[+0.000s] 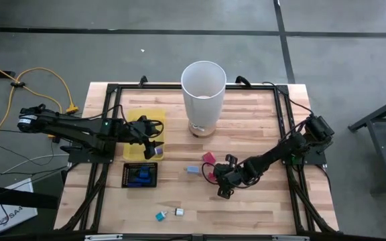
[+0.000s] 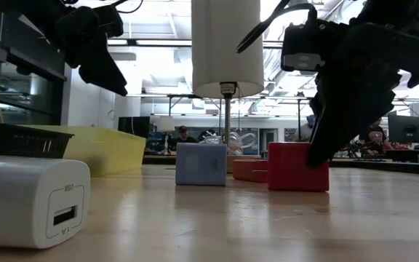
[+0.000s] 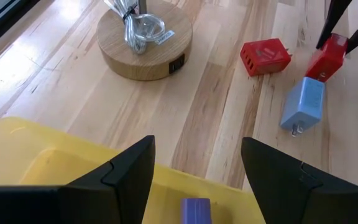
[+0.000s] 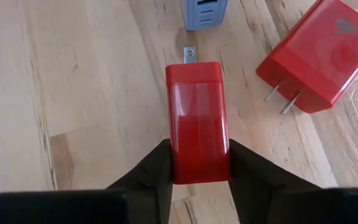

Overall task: Pick & Place Office items
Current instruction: Put the bottom red charger into the yellow bin

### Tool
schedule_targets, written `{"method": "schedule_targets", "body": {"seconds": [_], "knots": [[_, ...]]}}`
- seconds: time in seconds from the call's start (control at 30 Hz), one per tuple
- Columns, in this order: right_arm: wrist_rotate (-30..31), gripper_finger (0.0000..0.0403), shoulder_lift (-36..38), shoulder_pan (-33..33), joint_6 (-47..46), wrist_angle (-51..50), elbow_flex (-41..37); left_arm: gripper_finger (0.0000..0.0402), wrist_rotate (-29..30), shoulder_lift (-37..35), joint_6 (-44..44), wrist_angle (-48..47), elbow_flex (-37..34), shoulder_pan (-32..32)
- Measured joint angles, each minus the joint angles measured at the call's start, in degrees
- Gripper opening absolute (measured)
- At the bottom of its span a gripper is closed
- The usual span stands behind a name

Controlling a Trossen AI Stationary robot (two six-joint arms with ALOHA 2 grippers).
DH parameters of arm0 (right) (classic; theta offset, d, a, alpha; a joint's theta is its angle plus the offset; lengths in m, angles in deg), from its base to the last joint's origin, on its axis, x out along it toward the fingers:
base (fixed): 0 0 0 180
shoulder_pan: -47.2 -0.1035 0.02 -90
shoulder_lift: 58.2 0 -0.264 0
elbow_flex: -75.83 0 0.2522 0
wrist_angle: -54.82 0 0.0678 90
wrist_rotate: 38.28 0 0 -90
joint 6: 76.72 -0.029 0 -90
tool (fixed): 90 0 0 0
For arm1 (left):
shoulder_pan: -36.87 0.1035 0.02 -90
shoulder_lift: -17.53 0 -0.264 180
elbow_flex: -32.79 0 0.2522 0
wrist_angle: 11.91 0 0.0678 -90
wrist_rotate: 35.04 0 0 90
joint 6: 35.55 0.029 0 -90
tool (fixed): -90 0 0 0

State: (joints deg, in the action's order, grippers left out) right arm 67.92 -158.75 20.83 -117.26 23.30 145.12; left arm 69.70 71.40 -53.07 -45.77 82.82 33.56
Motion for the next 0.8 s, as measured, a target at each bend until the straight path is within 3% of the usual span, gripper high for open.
{"method": "schedule_targets", "body": {"seconds": [0.4,0.8], "knots": [[-0.1,0.0109,0.6,0.0,1.3,4.0,0.0,0.0232,0.0,0.0,0.0,0.7,0.0,0.0],[3.8,0.0109,6.5,-0.2,14.8,23.7,0.0,0.0232,-6.4,0.0,3.8,9.6,0.0,0.0]]}}
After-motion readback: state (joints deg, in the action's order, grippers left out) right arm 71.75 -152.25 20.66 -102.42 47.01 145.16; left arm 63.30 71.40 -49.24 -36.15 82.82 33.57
